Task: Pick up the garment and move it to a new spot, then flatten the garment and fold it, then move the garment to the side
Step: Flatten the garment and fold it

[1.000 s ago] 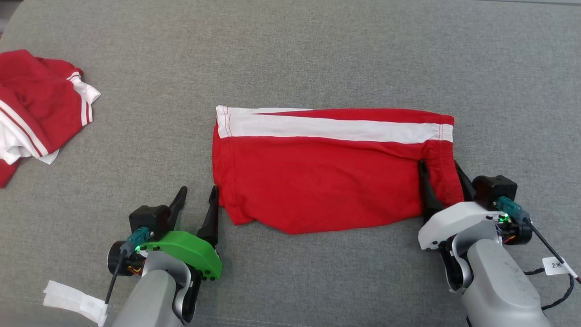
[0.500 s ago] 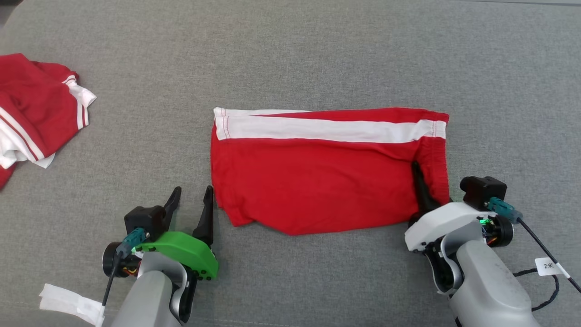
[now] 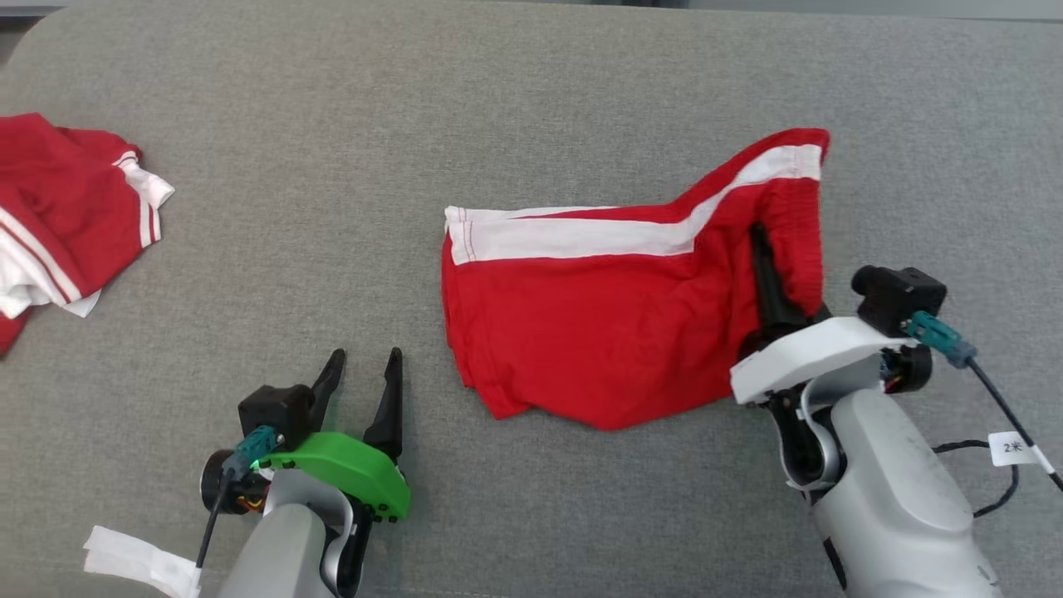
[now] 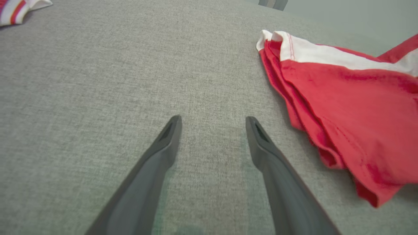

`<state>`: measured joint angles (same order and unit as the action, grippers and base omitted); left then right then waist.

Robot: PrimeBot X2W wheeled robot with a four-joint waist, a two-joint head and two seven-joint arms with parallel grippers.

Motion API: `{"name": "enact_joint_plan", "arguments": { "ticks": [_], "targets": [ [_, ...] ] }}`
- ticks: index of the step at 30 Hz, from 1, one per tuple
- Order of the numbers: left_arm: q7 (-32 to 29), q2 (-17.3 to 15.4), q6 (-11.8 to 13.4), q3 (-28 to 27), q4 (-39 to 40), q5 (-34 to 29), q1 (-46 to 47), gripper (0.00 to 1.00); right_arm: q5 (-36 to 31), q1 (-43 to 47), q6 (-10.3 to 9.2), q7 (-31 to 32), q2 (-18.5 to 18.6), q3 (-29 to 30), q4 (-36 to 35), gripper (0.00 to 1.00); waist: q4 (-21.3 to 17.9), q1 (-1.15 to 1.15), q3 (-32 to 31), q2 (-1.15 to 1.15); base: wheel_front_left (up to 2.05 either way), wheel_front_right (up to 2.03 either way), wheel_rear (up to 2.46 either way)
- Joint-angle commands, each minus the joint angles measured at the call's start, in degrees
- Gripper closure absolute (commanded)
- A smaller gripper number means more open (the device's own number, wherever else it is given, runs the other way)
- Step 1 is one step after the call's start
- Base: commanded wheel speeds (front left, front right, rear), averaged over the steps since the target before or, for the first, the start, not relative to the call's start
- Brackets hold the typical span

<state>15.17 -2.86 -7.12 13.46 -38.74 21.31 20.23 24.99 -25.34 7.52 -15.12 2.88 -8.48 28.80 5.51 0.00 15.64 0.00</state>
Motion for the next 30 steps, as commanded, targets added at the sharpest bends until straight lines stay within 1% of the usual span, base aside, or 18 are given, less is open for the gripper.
{"name": "enact_joint_plan", "arguments": {
  "ticks": [1, 5, 11, 14, 15, 16, 17, 21, 24, 27, 30],
  "targets": [
    [-0.06, -0.13, -0.37, 0.61, 0.23, 0.59, -1.22, 0.0, 1.37, -0.82, -0.06, -0.04, 0.06, -1.63, 0.07, 1.0, 1.76, 0.0, -0.28, 0.0, 0.0, 0.0, 0.0],
    [-0.05, -0.11, 0.03, 2.93, 0.21, 2.12, -1.74, 0.0, 3.61, -2.43, -0.06, -0.04, 0.13, -7.94, 2.09, 1.0, 5.55, 0.0, -0.82, 0.0, 0.0, 0.0, 0.0],
    [-0.04, -0.13, 0.9, 6.31, 0.55, 4.11, -2.52, 0.0, 4.82, -4.56, -0.06, -0.04, 0.09, -12.36, 6.88, 1.0, 12.02, 0.0, -1.13, 0.0, 0.0, 0.0, 0.0],
    [-0.04, -0.11, 1.31, 7.39, 0.65, 4.78, -2.87, 0.0, 5.78, -5.47, -0.05, -0.04, 0.09, -14.63, 8.44, 1.0, 14.1, 0.0, -1.17, 0.0, 0.0, 0.0, 0.0],
    [-0.04, -0.11, 1.41, 7.63, 0.77, 4.87, -2.9, 0.0, 6.11, -5.79, -0.05, -0.04, 0.09, -15.96, 8.85, 0.6, 14.65, 0.0, -1.24, 0.0, 0.0, 0.0, 0.0],
    [-0.04, -0.1, 1.48, 7.75, 0.9, 4.85, -2.99, 0.0, 6.3, -6.06, -0.05, -0.04, 0.1, -17.17, 9.11, 0.29, 14.96, 0.0, -1.28, 0.0, 0.0, 0.0, 0.0],
    [-0.04, -0.1, 1.63, 7.77, 1.01, 4.86, -3.12, 0.0, 6.95, -6.25, -0.05, -0.04, 0.1, -18.25, 9.28, 0.0, 15.14, 0.0, -1.29, 0.0, 0.0, 0.0, 0.0],
    [-0.04, -0.1, 2.16, 7.27, 1.51, 4.51, -3.12, 0.0, 10.13, -6.82, -0.04, -0.04, 0.17, -21.93, 6.79, 0.0, 14.65, 0.0, -1.62, 0.0, 0.0, 0.0, 0.0],
    [-0.04, -0.08, 2.51, 6.23, 2.36, 3.55, -2.99, 0.0, 10.03, -6.11, -0.05, -0.04, 0.23, -22.34, 4.84, 0.0, 12.89, 0.0, -2.04, 0.0, 0.0, 0.0, 0.0],
    [-0.04, -0.12, 2.77, 5.02, 3.4, 2.31, -3.03, 0.0, 6.98, -4.52, -0.05, -0.04, 0.24, -18.74, 3.35, 0.0, 10.71, 0.0, -2.55, 0.0, 0.0, 0.0, 0.0],
    [-0.05, -0.12, 3.33, 3.02, 5.85, 0.15, -3.49, 0.0, 1.81, -1.77, -0.04, -0.04, 0.21, -11.23, 1.8, 0.0, 8.1, 0.0, -3.21, 0.0, 0.0, 0.0, 0.0]
  ]
}}
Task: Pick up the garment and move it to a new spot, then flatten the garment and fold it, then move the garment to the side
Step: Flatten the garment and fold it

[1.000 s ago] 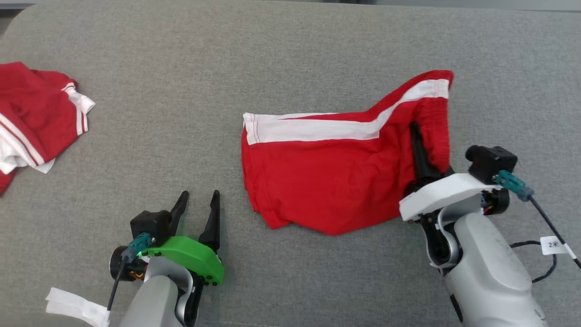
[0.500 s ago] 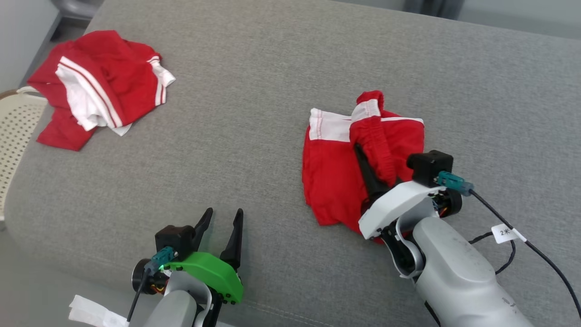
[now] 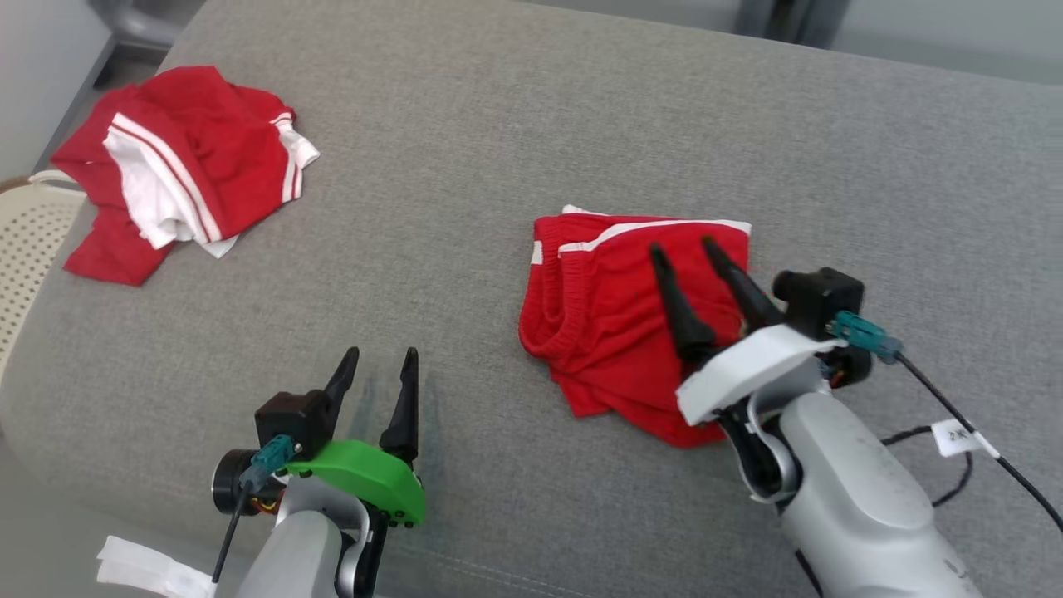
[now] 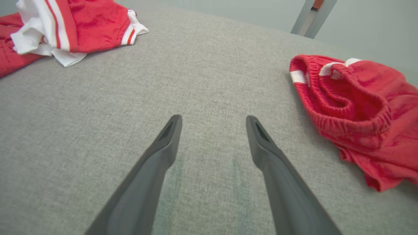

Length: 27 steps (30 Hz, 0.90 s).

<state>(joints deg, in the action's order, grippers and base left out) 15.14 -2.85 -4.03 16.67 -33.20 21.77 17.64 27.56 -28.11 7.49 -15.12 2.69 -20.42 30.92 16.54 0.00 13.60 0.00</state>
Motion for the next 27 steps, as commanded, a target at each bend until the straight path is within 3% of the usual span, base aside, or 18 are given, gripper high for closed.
{"name": "enact_joint_plan", "arguments": {
  "ticks": [1, 6, 12, 16, 27],
  "targets": [
    [-0.02, -0.13, 0.42, -0.48, 1.03, -1.44, -1.13, 0.0, -2.45, 1.78, 0.0, -0.04, 0.29, 2.84, -0.95, 0.0, -3.57, 0.0, -1.32, 0.0, 0.0, 0.0, 0.0],
    [-0.03, -0.17, 0.58, -3.28, 6.19, -7.07, -2.99, 0.0, -10.35, 7.44, 0.0, -0.04, 0.26, 15.15, -4.33, 0.0, -7.01, 0.0, -1.94, 0.0, 0.0, 0.0, 0.0],
    [-0.03, -0.16, 0.2, -5.99, 7.48, -8.86, -5.82, 0.0, -15.03, 13.0, -0.01, -0.04, 0.27, 23.33, -6.26, 0.0, -9.8, 0.0, -3.37, 0.0, 0.0, 0.0, 0.0],
    [-0.03, -0.17, 0.08, -7.33, 8.02, -9.82, -8.17, 0.0, -15.83, 15.96, 0.0, -0.04, 0.23, 24.58, -6.63, 0.0, -11.29, 0.0, -5.07, 0.0, 0.0, 0.0, 0.0],
    [-0.03, -0.16, 0.11, -9.76, 7.58, -9.8, -13.43, 0.0, -14.64, 21.41, -0.01, -0.04, 0.32, 20.47, -7.06, 0.0, -13.35, 0.0, -10.75, 0.0, 0.0, 0.0, 0.0]
  ]
}}
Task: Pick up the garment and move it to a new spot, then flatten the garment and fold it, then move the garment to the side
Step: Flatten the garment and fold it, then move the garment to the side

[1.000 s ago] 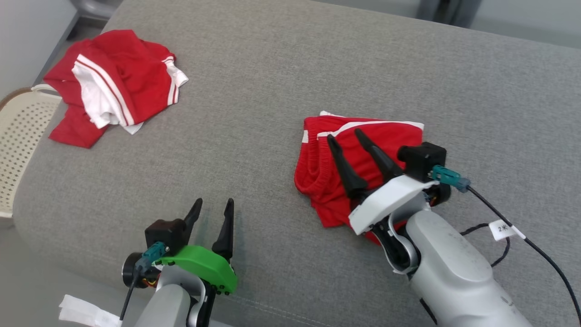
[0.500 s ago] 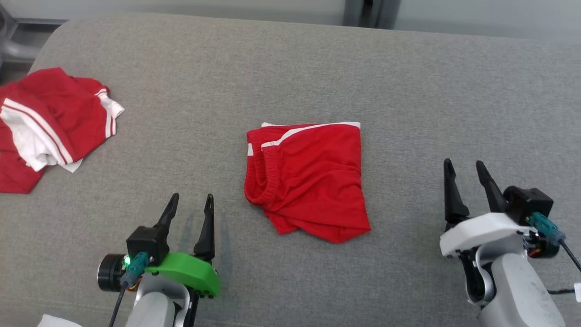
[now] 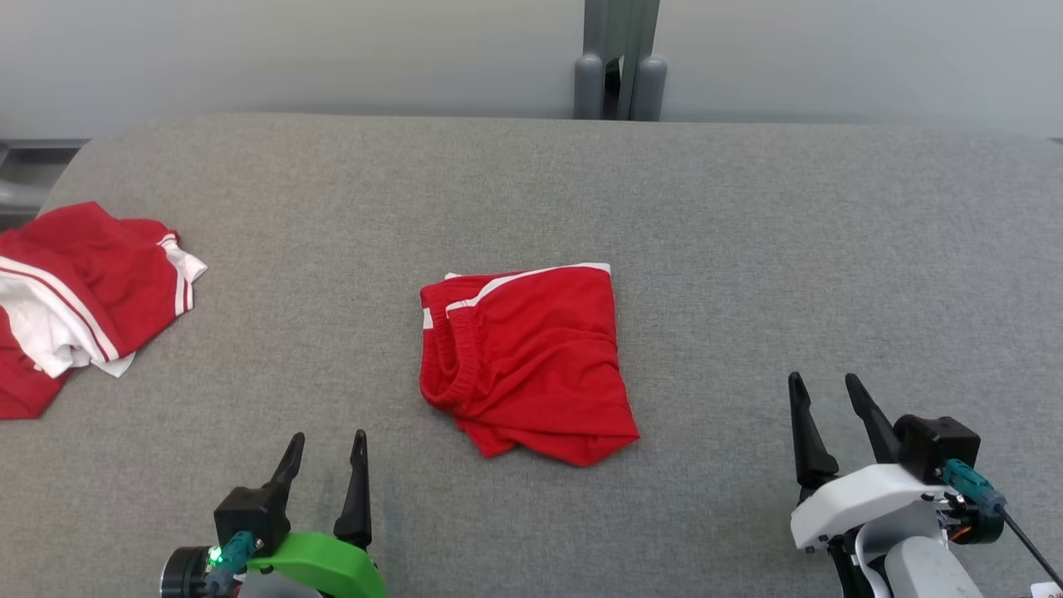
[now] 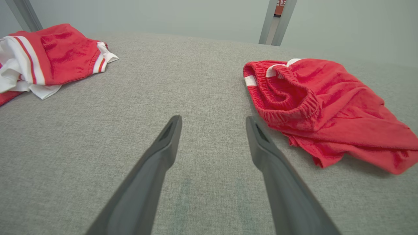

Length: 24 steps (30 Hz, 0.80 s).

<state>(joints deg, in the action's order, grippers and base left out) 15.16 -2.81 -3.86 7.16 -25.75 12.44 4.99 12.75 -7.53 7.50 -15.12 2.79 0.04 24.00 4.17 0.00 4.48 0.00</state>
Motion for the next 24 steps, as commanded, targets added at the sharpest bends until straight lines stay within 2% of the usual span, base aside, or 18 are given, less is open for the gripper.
{"name": "enact_joint_plan", "arguments": {
  "ticks": [1, 8, 11, 19, 24],
  "targets": [
    [-0.04, -0.2, -0.03, -0.31, 0.11, -0.55, -1.29, 0.0, 0.27, 1.17, -0.02, -0.04, 0.21, -0.14, -0.21, 0.0, -1.0, 0.0, -2.01, 0.0, 0.0, 0.0, 0.0],
    [-0.04, -0.2, 0.43, -0.58, 0.85, 0.13, -2.66, 0.0, 0.58, 2.49, -0.02, -0.04, 0.2, -1.07, -0.35, 0.0, -0.81, 0.0, -2.57, 0.0, 0.0, 0.0, 0.0],
    [-0.04, -0.19, 0.16, 0.1, -0.09, 1.09, -2.29, 0.0, 3.11, 1.76, -0.02, -0.04, 0.16, -2.74, 0.09, 0.0, -0.01, 0.0, -1.44, 0.0, 0.0, 0.0, 0.0],
    [-0.03, -0.2, -0.63, 3.47, -1.32, 0.46, 2.78, 0.0, 7.96, -5.48, -0.02, -0.04, 0.19, -7.11, 2.81, 0.0, 6.74, 0.0, 4.14, 0.0, 0.0, 0.0, 0.0],
    [-0.02, -0.21, -1.4, 5.84, -1.3, -0.8, 5.27, 0.0, 8.41, -11.95, -0.02, -0.04, 0.23, -8.76, 9.06, 0.0, 12.43, 0.0, 6.47, 0.0, 0.0, 0.0, 0.0]
  ]
}}
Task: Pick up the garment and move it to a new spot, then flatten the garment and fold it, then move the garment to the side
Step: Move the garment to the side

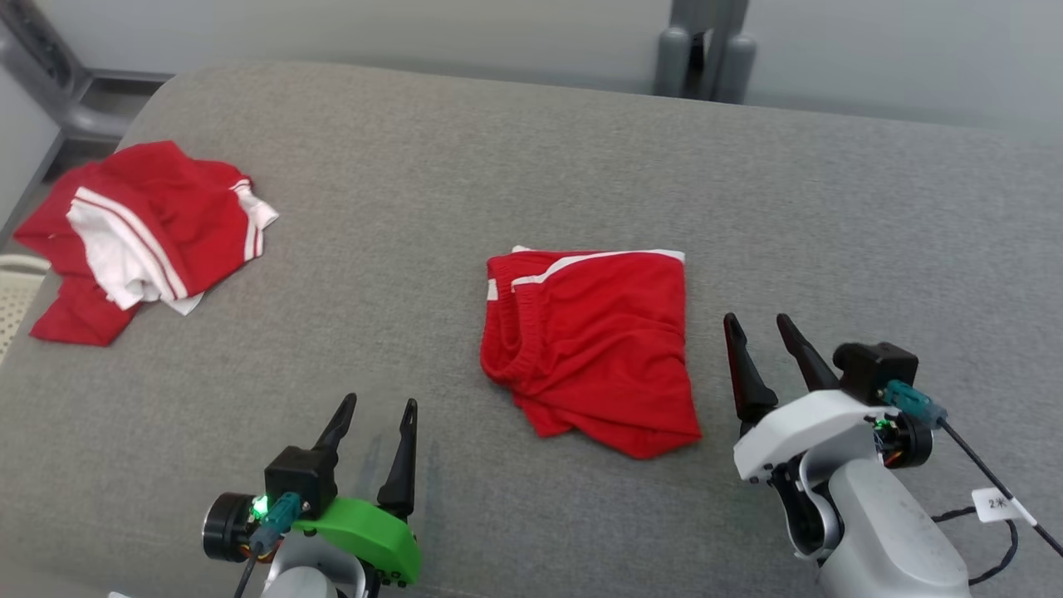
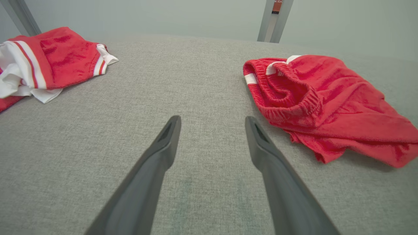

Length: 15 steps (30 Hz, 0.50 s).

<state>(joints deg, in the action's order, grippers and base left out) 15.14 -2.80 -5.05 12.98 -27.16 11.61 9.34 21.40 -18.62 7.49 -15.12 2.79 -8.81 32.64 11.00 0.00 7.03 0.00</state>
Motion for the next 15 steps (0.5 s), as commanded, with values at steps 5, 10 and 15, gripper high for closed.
{"name": "enact_joint_plan", "arguments": {
  "ticks": [5, 10, 15],
  "targets": [
    [-0.02, -0.17, -0.18, 1.2, 0.53, 1.19, 1.63, 0.0, -0.15, -5.22, -0.01, -0.04, 0.26, -0.49, 6.53, 0.0, 9.41, 0.0, 5.39, 0.0, 0.0, 0.0, 0.0],
    [-0.02, -0.17, 0.52, 1.82, 0.35, 2.36, 0.47, 0.0, 1.6, -6.41, 0.0, -0.04, 0.26, -1.53, 13.24, 0.0, 10.97, 0.0, 5.69, 0.0, 0.0, 0.0, 0.0],
    [-0.02, -0.17, 0.92, 1.27, 0.62, 2.22, 0.2, 0.0, 3.65, -6.07, 0.0, 0.09, 0.06, -2.64, 14.05, 1.0, 9.73, 0.0, 6.06, 0.0, 0.0, 0.0, 0.0]
  ]
}}
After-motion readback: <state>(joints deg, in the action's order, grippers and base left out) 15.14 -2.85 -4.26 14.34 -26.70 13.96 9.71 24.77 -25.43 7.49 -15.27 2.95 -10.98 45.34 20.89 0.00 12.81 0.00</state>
